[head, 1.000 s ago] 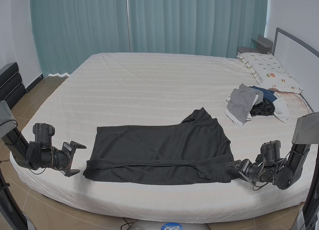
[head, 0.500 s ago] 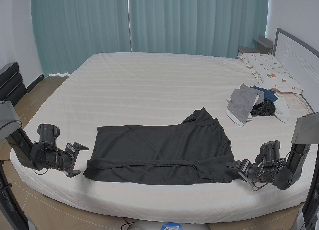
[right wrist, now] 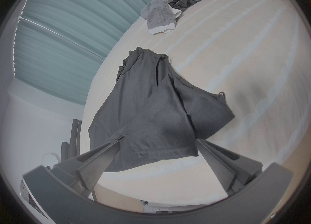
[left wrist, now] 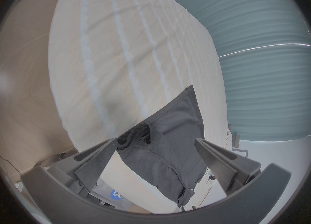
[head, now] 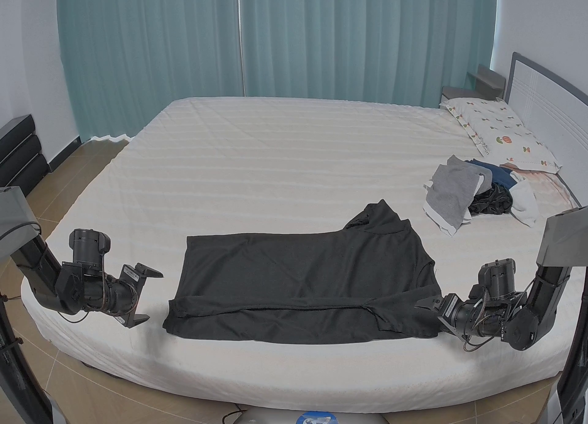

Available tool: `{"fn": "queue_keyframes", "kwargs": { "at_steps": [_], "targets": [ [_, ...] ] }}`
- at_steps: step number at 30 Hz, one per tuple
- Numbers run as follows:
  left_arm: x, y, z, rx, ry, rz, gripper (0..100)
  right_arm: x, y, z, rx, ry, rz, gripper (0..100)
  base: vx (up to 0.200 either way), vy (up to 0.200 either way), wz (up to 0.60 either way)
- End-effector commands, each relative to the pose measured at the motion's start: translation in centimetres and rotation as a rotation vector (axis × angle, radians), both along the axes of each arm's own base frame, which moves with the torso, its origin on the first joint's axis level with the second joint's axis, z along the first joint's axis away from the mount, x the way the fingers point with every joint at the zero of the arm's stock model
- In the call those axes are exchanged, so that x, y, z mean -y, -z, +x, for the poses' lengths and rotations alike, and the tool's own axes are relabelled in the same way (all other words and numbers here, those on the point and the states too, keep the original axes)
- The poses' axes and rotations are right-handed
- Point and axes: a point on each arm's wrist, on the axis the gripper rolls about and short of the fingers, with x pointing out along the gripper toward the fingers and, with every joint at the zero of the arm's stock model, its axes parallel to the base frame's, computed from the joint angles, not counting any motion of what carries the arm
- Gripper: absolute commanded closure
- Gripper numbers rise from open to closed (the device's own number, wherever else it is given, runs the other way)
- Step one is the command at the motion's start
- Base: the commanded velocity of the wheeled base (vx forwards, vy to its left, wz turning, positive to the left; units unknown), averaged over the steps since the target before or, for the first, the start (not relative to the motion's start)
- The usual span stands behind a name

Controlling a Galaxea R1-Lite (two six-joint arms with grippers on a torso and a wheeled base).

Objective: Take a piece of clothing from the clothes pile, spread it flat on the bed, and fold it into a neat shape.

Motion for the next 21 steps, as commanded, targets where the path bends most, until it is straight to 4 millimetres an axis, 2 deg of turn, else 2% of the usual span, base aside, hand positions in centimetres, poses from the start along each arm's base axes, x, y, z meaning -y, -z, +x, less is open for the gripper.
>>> {"fn": "queue_keyframes", "kwargs": {
  "at_steps": [1,14,21],
  "targets": [
    [0.1,-0.3,0.0,0.009,0.002,0.000,0,0.0,-0.2,0.1,0.007,-0.001,0.001,0,0.000,0.000,0.00],
    [3.6,-0.4,0.9,0.030,0.108,0.016,0,-0.1,-0.2,0.3,0.015,0.002,0.000,0,0.000,0.000,0.00],
    [5.8,2.7,0.8,-0.036,0.181,0.225,0,0.0,-0.1,0.3,0.011,0.006,-0.001,0,0.000,0.000,0.00]
  ]
}}
